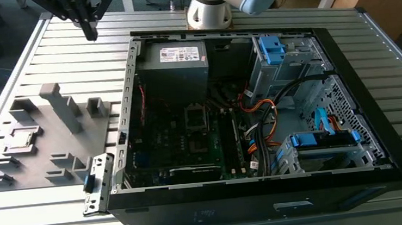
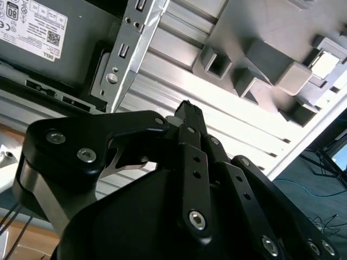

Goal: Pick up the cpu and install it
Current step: 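Reach for the cpu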

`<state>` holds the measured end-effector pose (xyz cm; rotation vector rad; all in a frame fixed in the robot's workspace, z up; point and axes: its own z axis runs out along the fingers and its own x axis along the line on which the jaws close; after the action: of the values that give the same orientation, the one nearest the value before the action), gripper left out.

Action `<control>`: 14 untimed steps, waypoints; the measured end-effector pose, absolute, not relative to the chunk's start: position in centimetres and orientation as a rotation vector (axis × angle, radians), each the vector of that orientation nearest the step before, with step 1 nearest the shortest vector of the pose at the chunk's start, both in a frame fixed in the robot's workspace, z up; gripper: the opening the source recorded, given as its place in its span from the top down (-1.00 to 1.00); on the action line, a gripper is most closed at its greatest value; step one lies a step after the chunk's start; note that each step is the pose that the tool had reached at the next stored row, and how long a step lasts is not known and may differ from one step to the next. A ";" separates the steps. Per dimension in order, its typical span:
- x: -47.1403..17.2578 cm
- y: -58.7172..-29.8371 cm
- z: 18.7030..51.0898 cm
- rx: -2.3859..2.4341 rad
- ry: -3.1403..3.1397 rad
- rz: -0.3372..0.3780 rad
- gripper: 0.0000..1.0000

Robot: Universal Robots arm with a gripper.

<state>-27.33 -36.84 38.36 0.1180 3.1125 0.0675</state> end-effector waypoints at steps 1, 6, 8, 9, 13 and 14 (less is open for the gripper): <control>-27.5 -36.8 38.3 0.118 3.113 0.068 0.79; -28.6 -36.6 38.3 0.118 3.112 0.068 0.79; -29.1 -36.5 38.3 0.118 3.112 0.068 0.79; -29.3 -36.5 38.3 0.118 3.112 0.068 0.79; -30.3 -36.4 38.2 0.118 3.112 0.068 0.79; -30.6 -36.3 38.2 0.118 3.112 0.068 0.79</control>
<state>-30.57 -36.35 38.19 0.1178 3.1124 0.0677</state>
